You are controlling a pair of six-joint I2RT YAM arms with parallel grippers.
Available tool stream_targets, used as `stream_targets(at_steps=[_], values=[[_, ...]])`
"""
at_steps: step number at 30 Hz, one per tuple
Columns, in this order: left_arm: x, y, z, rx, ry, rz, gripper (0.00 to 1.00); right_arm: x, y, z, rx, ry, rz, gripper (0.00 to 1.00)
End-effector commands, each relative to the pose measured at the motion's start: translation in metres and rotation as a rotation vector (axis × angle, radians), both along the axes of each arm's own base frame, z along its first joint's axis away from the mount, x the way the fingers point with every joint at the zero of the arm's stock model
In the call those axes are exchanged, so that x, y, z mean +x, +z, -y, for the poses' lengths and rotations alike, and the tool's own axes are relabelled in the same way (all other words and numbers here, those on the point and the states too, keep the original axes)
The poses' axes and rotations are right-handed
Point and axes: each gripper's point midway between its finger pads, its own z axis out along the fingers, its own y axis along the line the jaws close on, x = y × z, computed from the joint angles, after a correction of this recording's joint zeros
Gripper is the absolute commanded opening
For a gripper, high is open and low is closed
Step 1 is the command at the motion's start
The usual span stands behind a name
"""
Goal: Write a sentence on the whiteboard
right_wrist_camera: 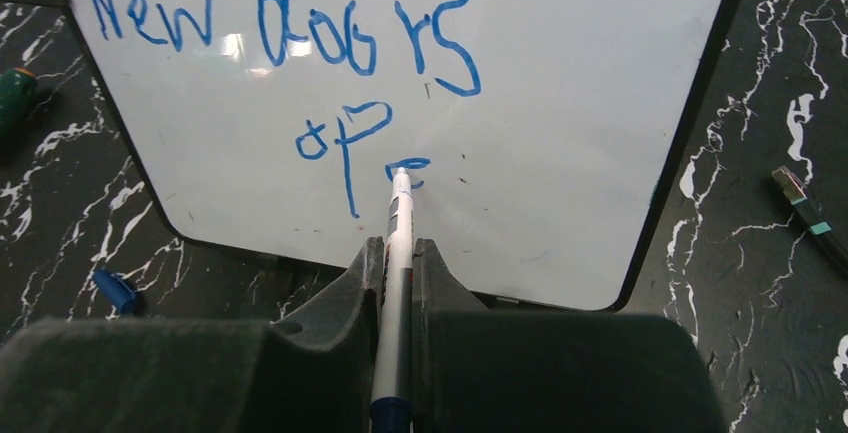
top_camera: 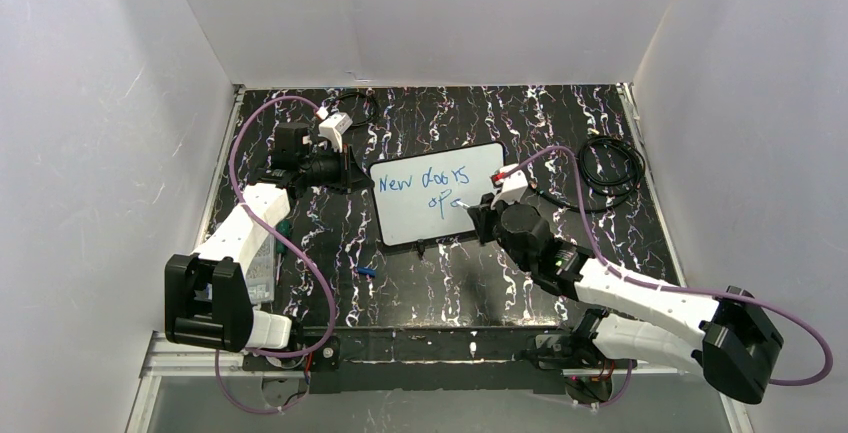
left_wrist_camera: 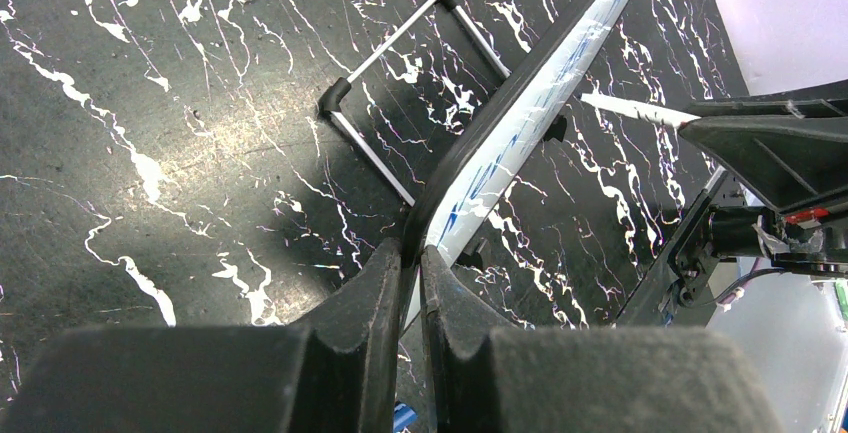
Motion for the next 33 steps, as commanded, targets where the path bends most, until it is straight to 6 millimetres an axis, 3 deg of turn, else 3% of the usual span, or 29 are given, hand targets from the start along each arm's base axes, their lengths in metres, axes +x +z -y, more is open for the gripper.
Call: stream_targets(at_steps=[1, 33], values=[[-0.007, 0.016, 0.005, -0.021, -0.032, 0.045, 0.00, 0.000, 0.024, -0.012, 0.080, 0.049, 0.060, 0.01], [-0.007, 0.016, 0.006, -0.022, -0.035, 0.043, 0.00, 0.014, 0.009, 0.004, 0.011, -0.073, 0.056, 0.01]])
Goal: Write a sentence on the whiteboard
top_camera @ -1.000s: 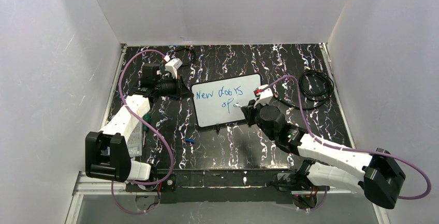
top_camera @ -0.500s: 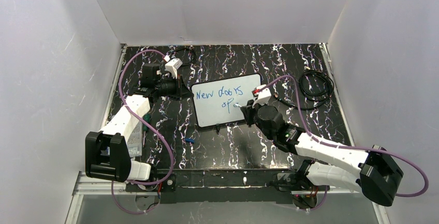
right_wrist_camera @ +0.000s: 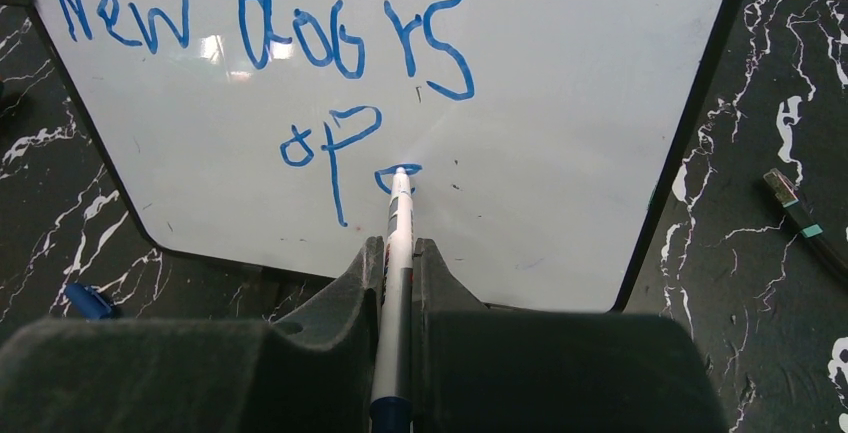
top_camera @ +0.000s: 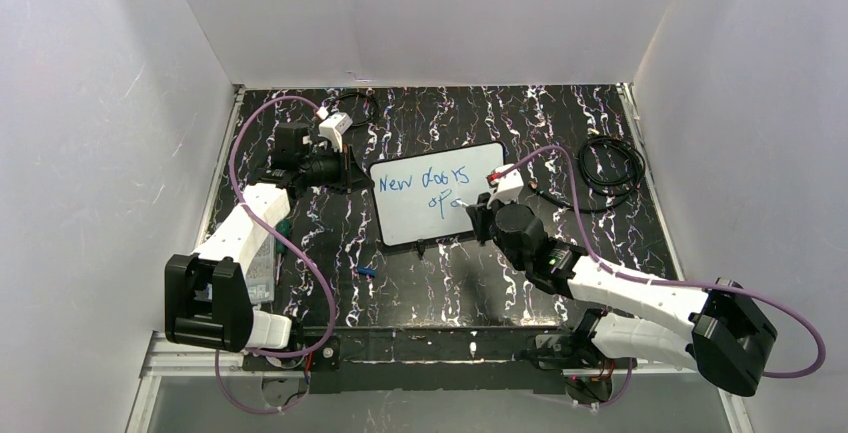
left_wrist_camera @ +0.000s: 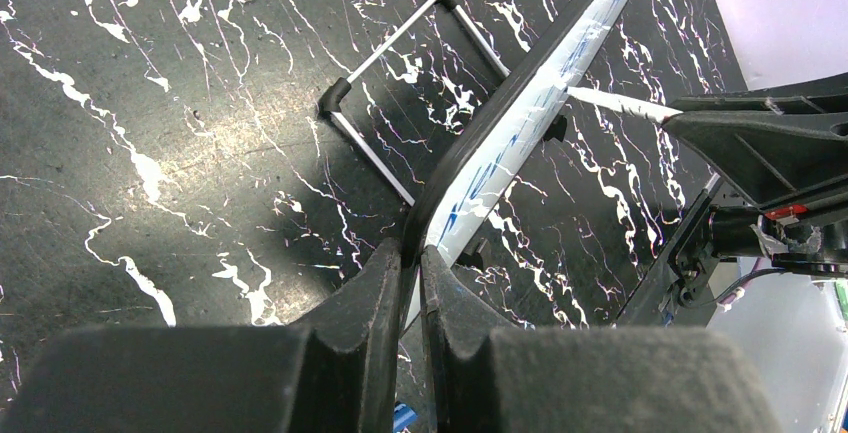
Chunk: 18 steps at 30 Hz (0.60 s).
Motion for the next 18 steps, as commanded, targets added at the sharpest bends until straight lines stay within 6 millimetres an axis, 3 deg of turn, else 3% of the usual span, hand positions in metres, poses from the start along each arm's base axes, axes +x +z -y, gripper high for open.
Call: stream_targets(at_steps=[1, 9, 18], values=[[-0.007, 0.016, 0.006, -0.022, -0.035, 0.043, 0.00, 0.007, 0.014, 0.010, 0.025, -0.067, 0.045, 0.01], [-0.007, 0.016, 0.006, -0.022, -0.034, 0.042, 0.00, 0.009, 0.021, 0.010, 0.043, -0.072, 0.063, 0.01], [-0.007, 0.016, 0.006, -0.022, -0.035, 0.043, 0.00, 0.010, 0.029, -0.007, 0.068, -0.013, 0.079, 0.01]])
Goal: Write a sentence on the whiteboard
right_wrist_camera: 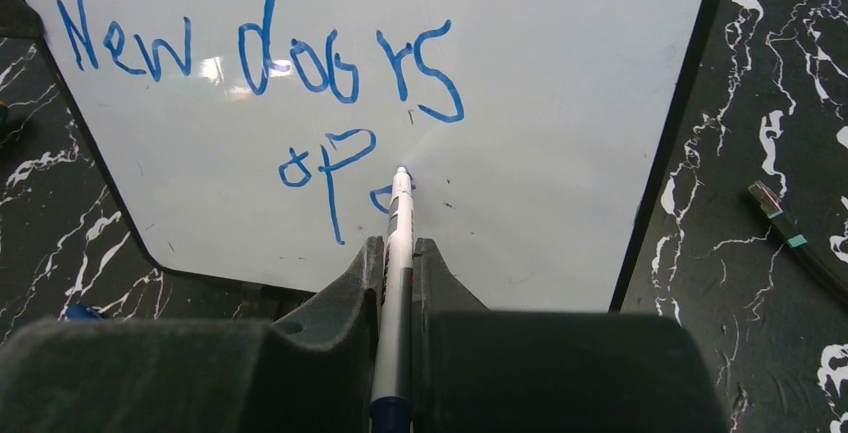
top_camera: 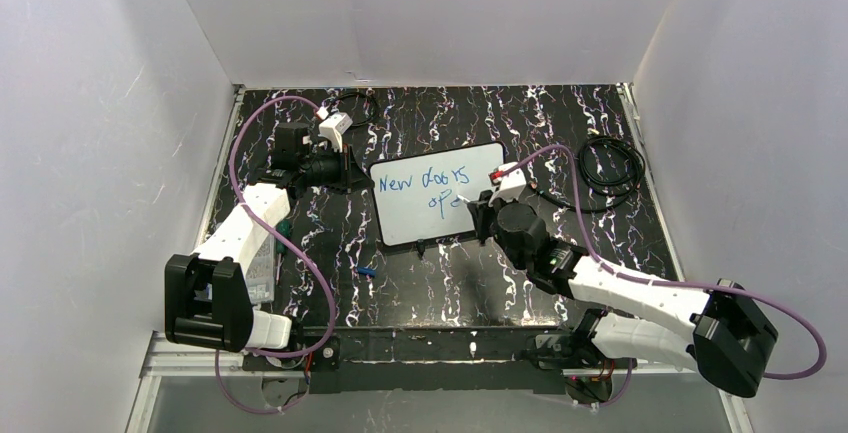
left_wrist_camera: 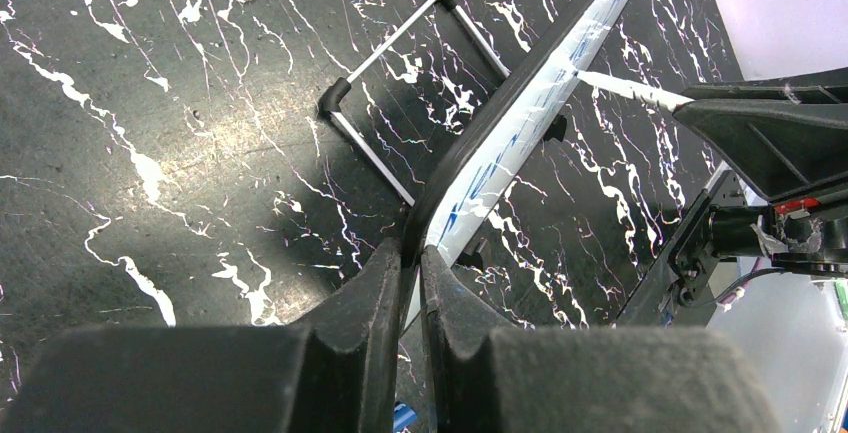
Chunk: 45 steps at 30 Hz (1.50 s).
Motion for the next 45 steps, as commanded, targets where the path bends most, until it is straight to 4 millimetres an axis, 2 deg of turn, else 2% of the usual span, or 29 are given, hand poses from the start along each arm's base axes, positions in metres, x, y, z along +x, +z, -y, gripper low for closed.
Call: stream_targets(at_steps=[1, 10, 22, 26, 30, 34, 38, 45], values=[[-0.007, 0.016, 0.006, -0.022, -0.034, 0.043, 0.00, 0.006, 0.020, -0.012, 0.056, 0.021, 0.051, 0.01], [-0.007, 0.017, 0.006, -0.022, -0.034, 0.045, 0.00, 0.001, 0.006, -0.015, 0.041, 0.046, 0.011, 0.01], [-0.007, 0.017, 0.006, -0.023, -0.034, 0.044, 0.00, -0.007, -0.015, -0.006, 0.021, 0.035, -0.052, 0.01], [-0.007, 0.016, 0.006, -0.022, -0.034, 0.043, 0.00, -0.008, -0.010, -0.007, 0.029, 0.043, -0.043, 0.01], [-0.007, 0.016, 0.006, -0.022, -0.034, 0.044, 0.00, -0.010, 0.008, -0.005, 0.067, 0.053, -0.004, 0.01], [-0.007, 0.017, 0.006, -0.022, -0.033, 0.045, 0.00, -0.008, 0.022, 0.005, 0.075, 0.013, 0.029, 0.01], [-0.007, 0.017, 0.006, -0.022, -0.034, 0.045, 0.00, -0.002, 0.020, 0.014, 0.032, -0.038, 0.041, 0.01], [-0.007, 0.016, 0.006, -0.023, -0.035, 0.043, 0.00, 0.002, 0.018, 0.011, 0.023, -0.039, 0.051, 0.01]])
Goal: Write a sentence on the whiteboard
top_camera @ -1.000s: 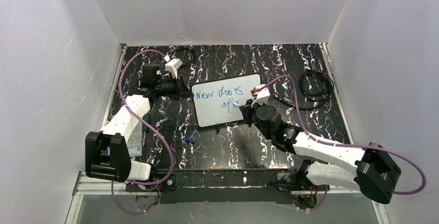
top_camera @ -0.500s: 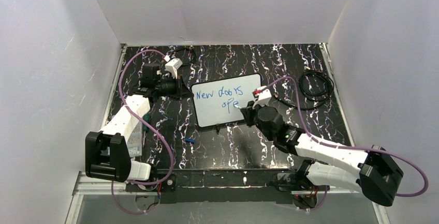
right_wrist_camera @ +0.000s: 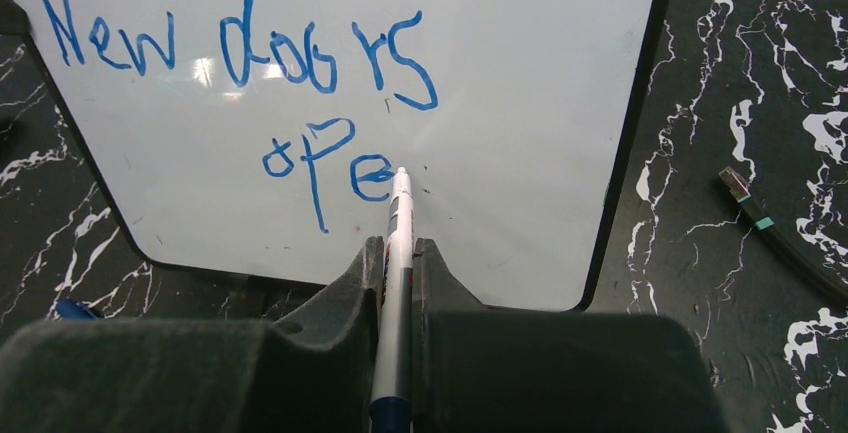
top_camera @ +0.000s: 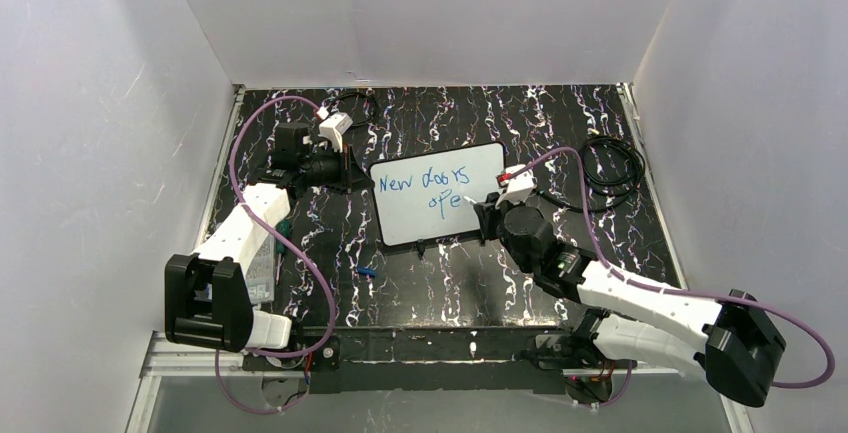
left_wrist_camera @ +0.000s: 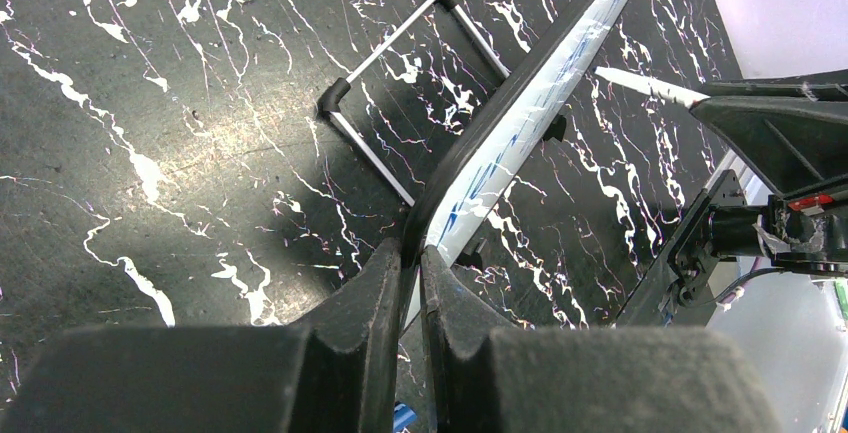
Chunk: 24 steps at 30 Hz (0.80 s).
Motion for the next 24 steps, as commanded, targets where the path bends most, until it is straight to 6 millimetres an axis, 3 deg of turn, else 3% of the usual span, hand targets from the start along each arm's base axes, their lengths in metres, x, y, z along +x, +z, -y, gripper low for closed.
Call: stream_targets(at_steps=[1, 15, 24], values=[[-0.007, 0.016, 0.006, -0.023, -0.034, 0.043, 0.00, 0.008, 0.013, 0.000, 0.013, -0.029, 0.044, 0.01], [-0.007, 0.016, 0.006, -0.023, -0.036, 0.042, 0.00, 0.015, 0.018, -0.007, 0.012, -0.027, 0.071, 0.01], [-0.007, 0.016, 0.006, -0.023, -0.035, 0.041, 0.00, 0.008, -0.001, -0.002, -0.003, -0.025, 0.015, 0.01]])
